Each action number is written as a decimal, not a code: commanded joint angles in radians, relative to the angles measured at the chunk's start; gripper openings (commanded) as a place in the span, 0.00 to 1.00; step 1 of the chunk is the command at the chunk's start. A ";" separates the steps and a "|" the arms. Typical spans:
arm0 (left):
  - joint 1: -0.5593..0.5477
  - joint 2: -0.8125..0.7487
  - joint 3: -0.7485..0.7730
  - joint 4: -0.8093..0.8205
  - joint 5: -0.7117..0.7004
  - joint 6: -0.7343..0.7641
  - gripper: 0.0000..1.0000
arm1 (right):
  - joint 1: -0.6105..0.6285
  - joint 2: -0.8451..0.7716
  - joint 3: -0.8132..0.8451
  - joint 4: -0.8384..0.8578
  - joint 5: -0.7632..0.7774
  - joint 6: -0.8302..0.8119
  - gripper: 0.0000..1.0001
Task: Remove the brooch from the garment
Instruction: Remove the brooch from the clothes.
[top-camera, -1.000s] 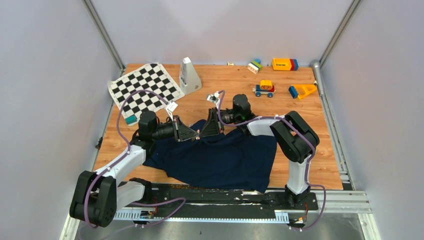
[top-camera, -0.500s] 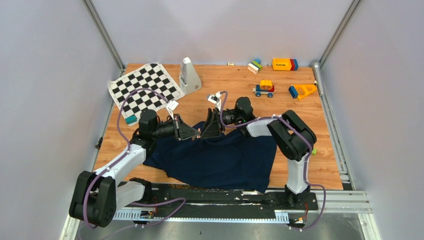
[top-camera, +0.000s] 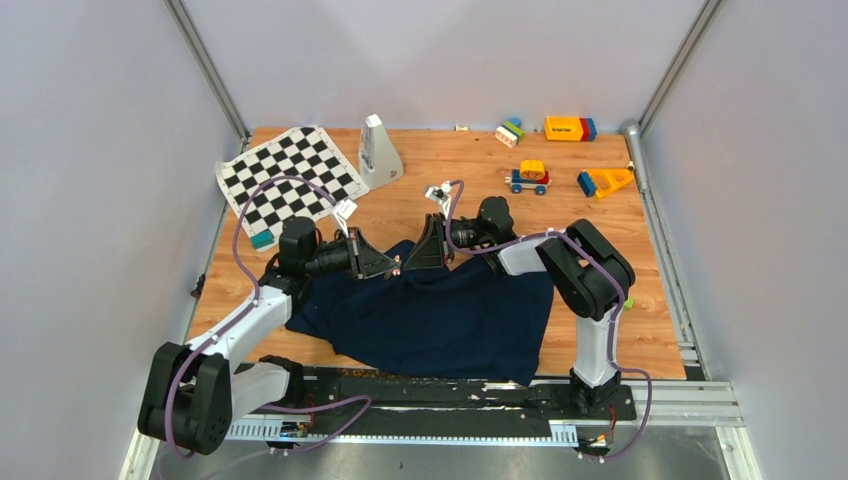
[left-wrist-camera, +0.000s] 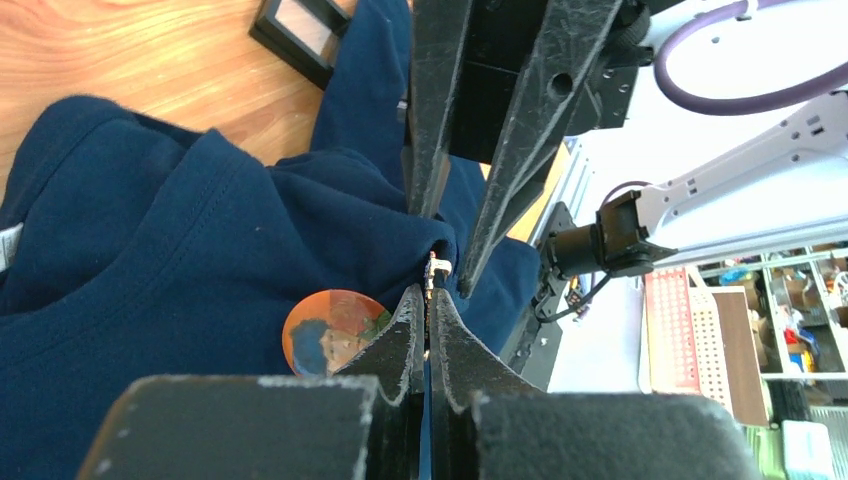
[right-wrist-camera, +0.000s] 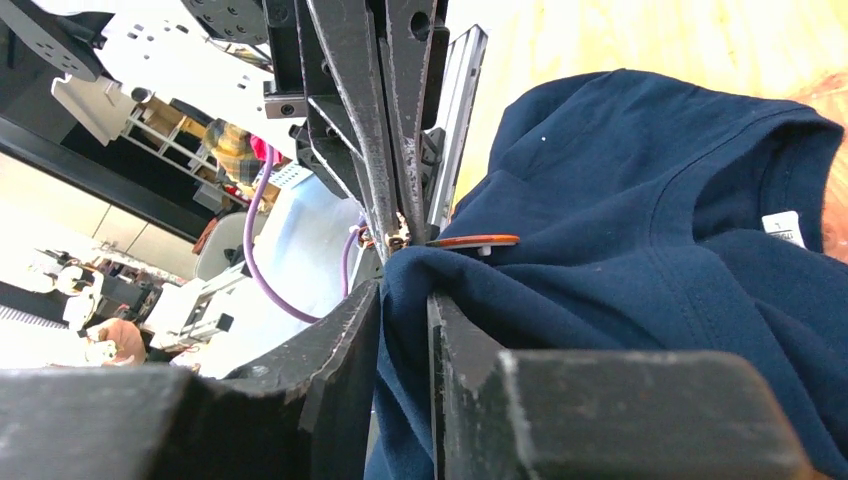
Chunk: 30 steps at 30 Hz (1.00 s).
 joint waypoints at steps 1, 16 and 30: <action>0.002 -0.028 0.056 -0.106 -0.059 0.058 0.00 | -0.010 -0.025 -0.013 0.033 0.040 -0.017 0.26; 0.002 -0.038 0.023 0.051 0.060 -0.018 0.00 | 0.014 -0.002 0.029 -0.002 -0.005 -0.014 0.40; -0.015 -0.032 -0.018 0.214 0.113 -0.058 0.00 | 0.022 0.052 0.073 0.119 -0.059 0.154 0.16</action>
